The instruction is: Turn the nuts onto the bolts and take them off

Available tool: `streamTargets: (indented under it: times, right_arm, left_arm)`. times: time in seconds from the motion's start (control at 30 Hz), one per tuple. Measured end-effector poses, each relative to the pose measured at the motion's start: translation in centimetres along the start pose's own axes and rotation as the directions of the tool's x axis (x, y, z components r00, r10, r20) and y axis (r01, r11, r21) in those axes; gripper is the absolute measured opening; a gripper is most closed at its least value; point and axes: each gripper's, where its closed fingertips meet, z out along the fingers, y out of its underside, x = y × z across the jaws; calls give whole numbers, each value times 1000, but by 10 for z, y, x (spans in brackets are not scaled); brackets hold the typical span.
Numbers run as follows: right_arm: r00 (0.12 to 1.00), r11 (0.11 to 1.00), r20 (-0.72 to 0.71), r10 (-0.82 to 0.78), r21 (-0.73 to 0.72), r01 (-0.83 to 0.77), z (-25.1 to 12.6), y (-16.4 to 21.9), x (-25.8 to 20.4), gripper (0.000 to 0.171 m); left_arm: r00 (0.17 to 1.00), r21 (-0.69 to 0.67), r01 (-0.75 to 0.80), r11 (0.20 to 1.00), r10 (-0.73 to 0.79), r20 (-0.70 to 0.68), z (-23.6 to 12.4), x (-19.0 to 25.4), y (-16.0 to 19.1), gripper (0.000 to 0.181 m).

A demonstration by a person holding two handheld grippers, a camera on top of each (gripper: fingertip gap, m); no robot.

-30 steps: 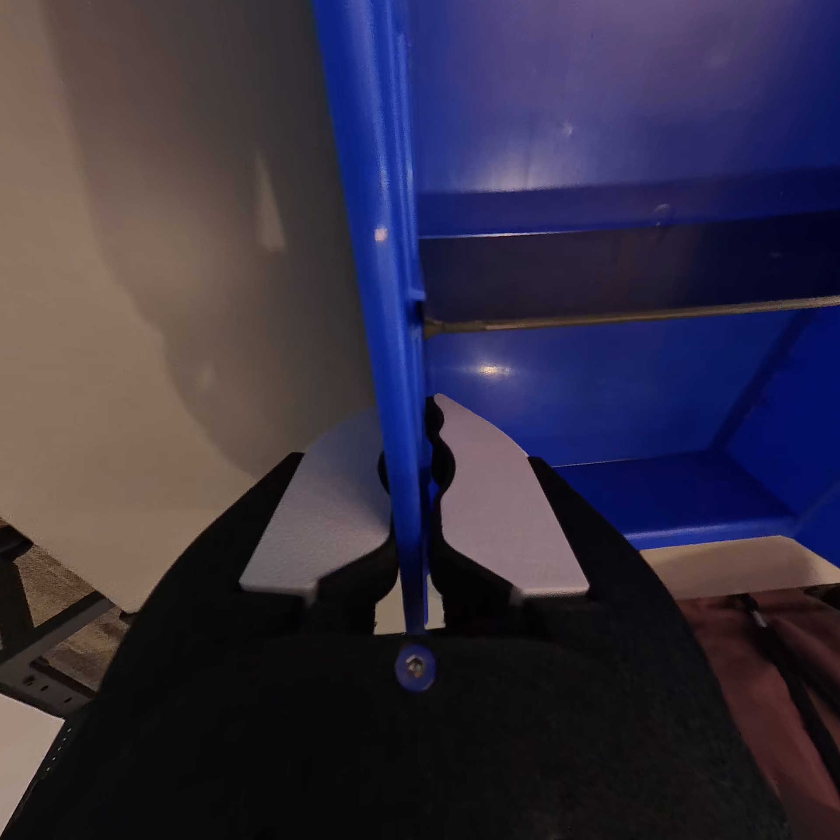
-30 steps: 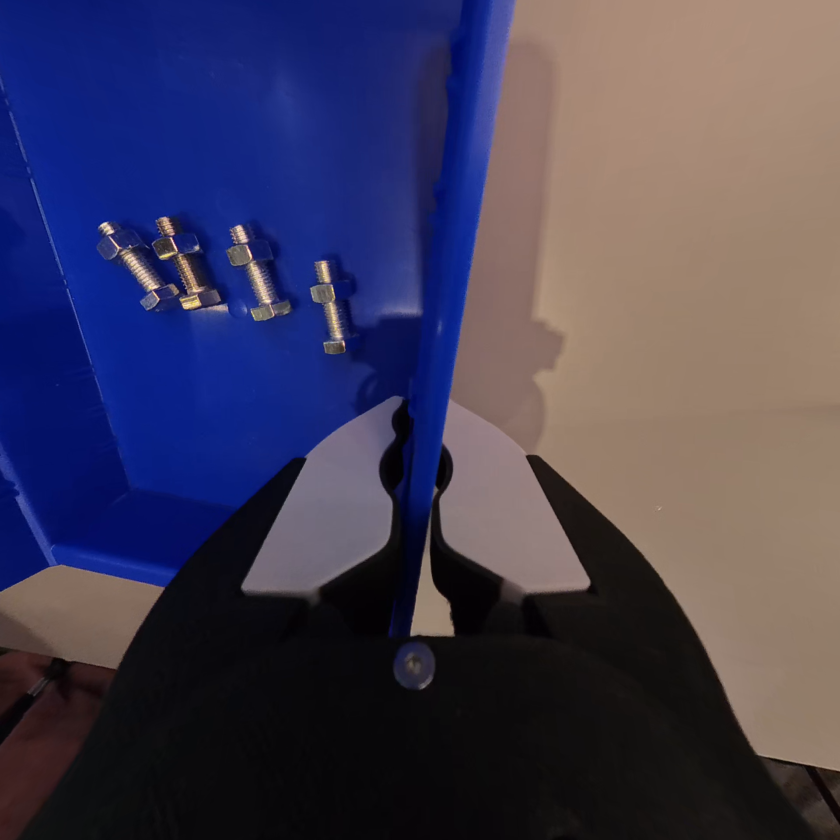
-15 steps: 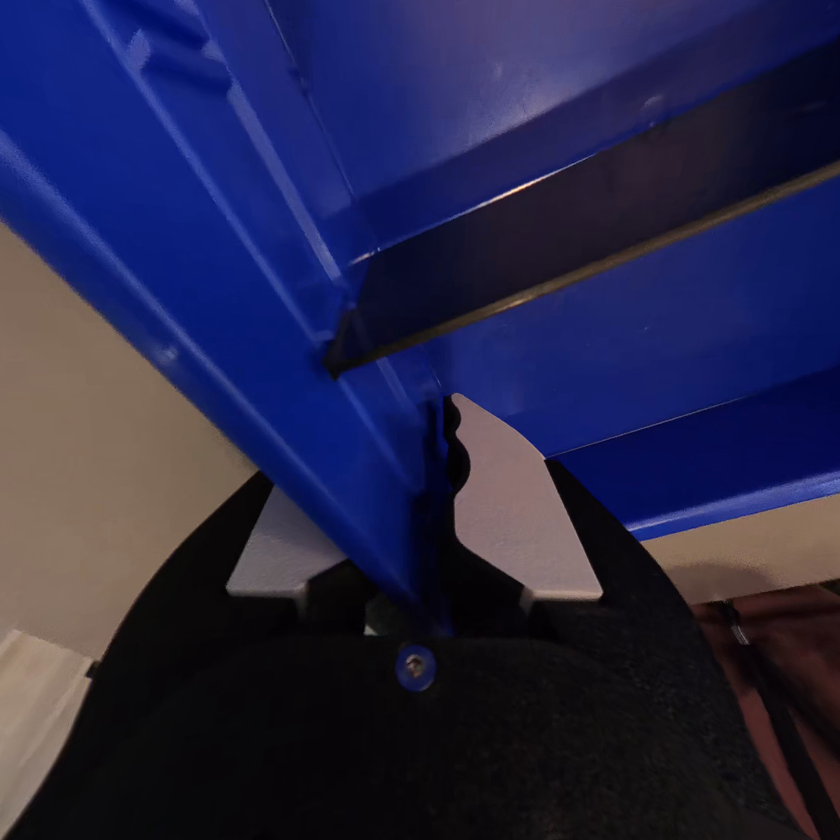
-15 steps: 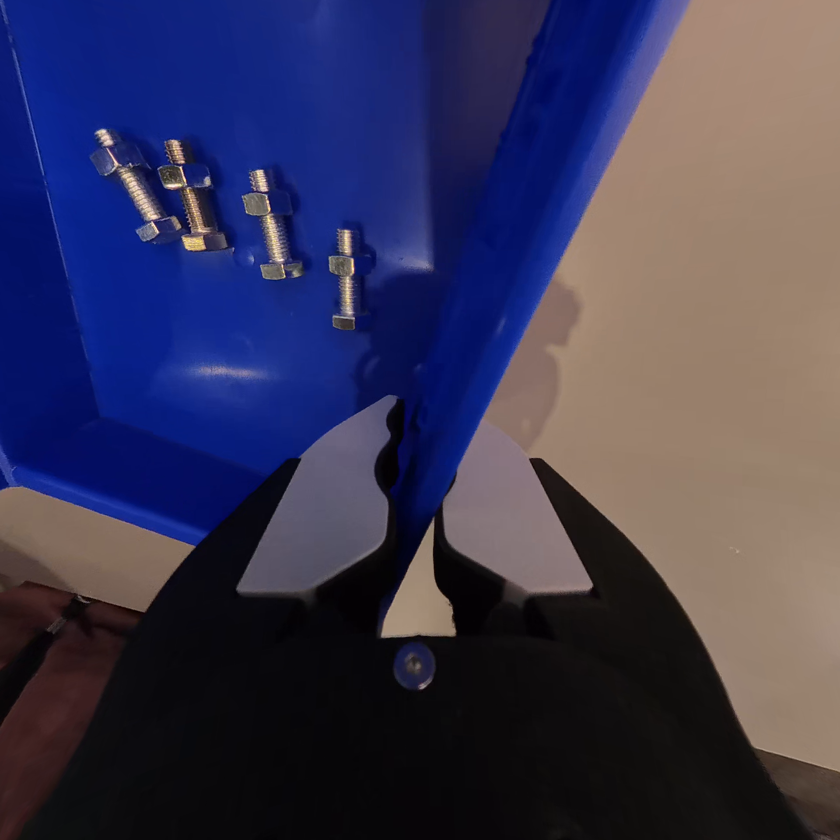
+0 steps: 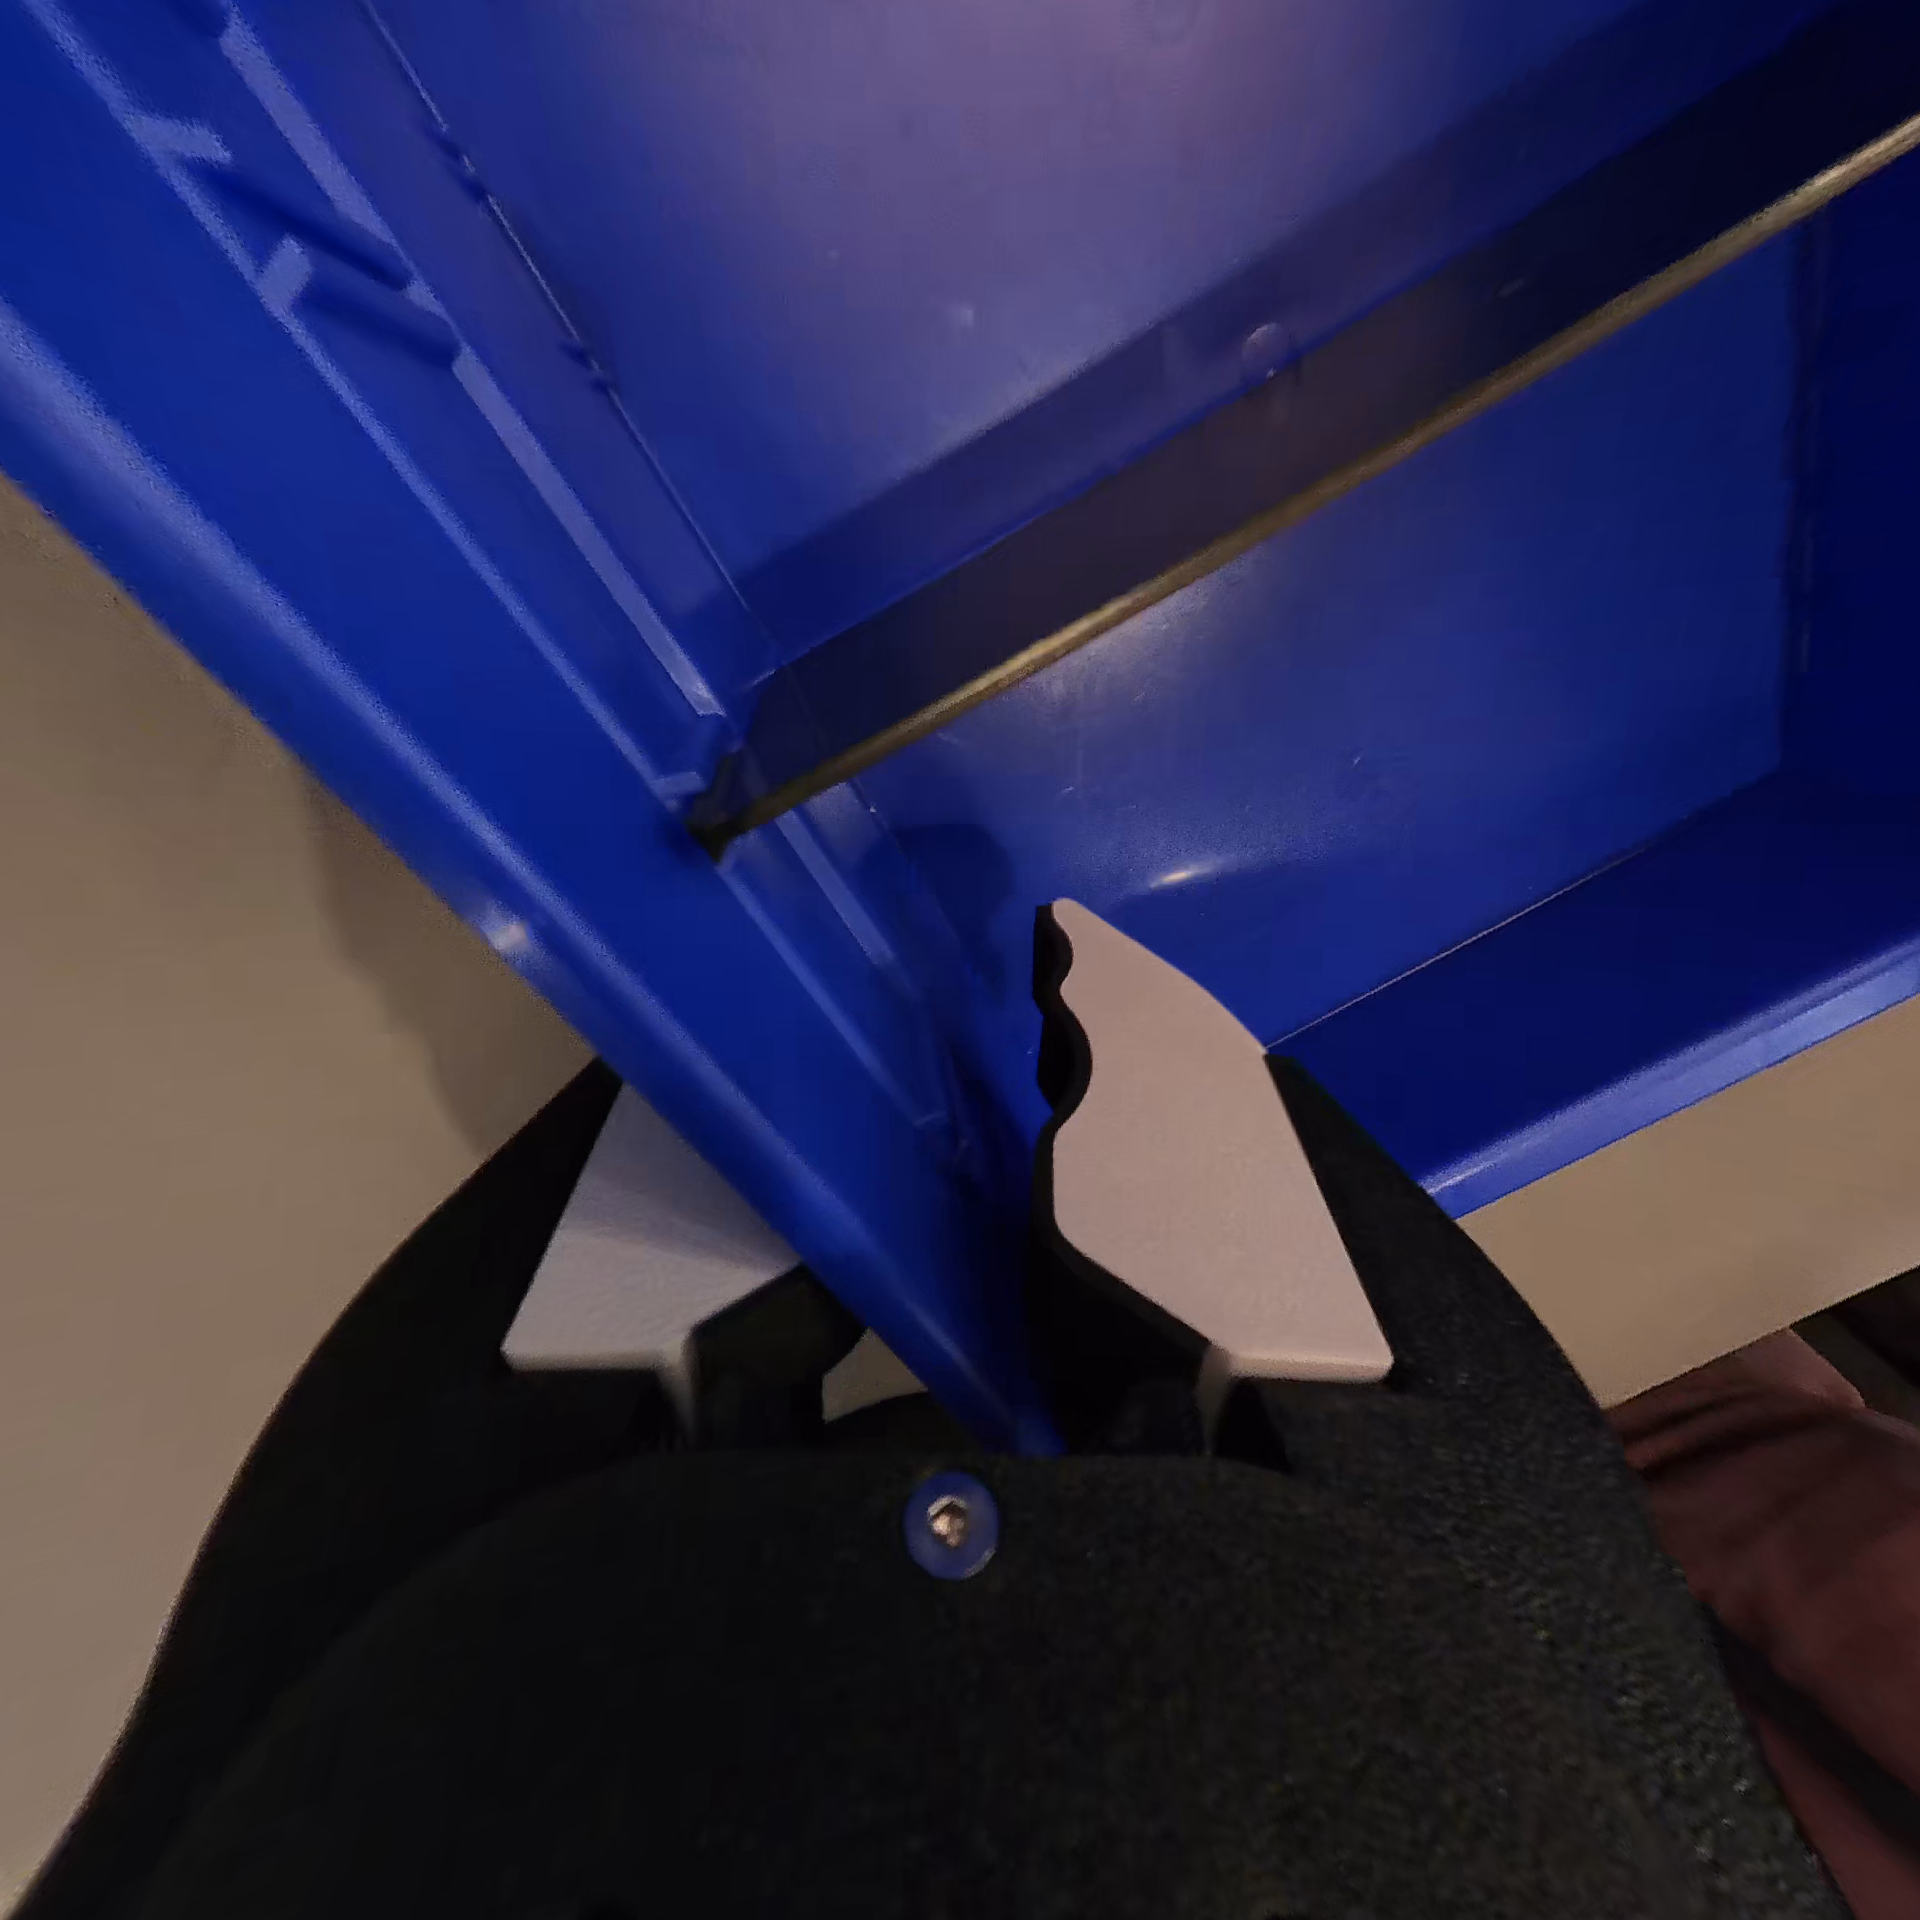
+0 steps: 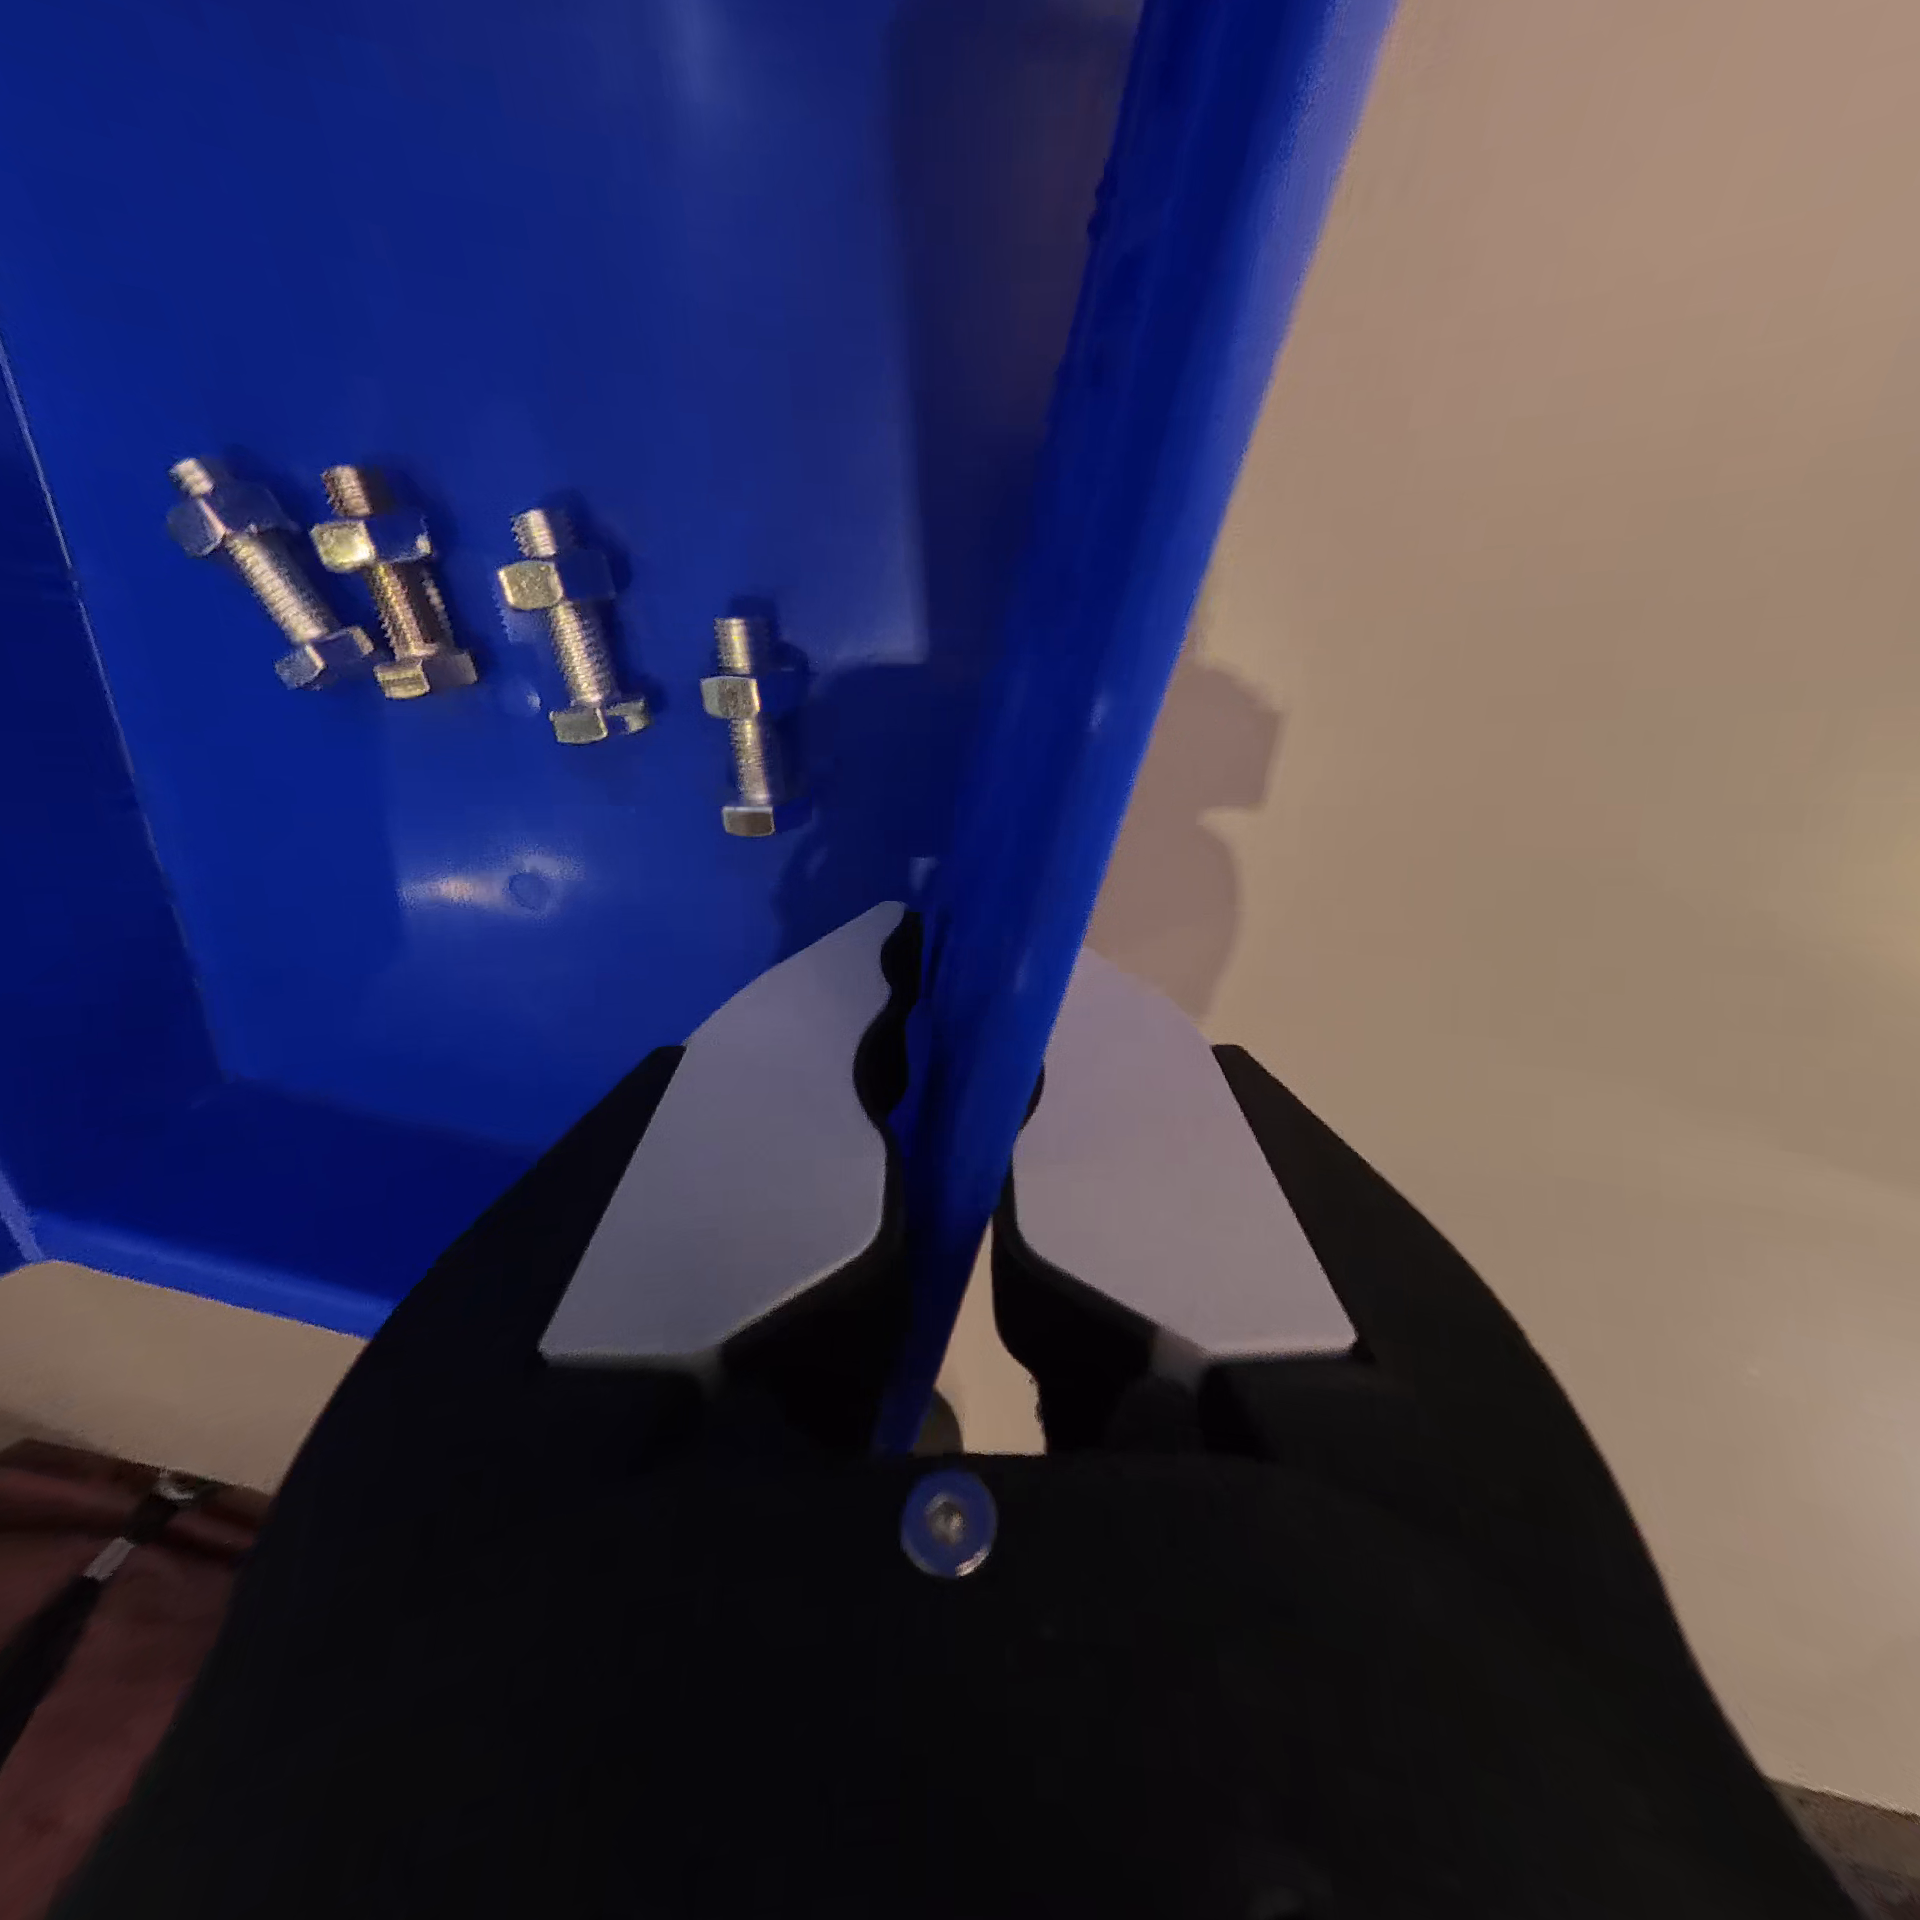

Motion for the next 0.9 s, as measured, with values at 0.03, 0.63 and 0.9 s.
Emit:
streamTargets:
  times: [0.03,0.63,0.9]
  right_arm:
    - [1000,1000,10,19,-16,-18,3,1,-1,9]
    - [996,993,-7,86,-81,-86,-24,49,48,5]
    - [997,998,-47,65,-16,-66,-107,51,29,5]
  left_arm:
    - [1000,11,-3,1000,3,-15,1,3,-3,30]
    - [988,479,-40,877,105,-110,-127,-5,-9,42]
    - [997,850,73,522,-31,-67,-261,-69,55,35]
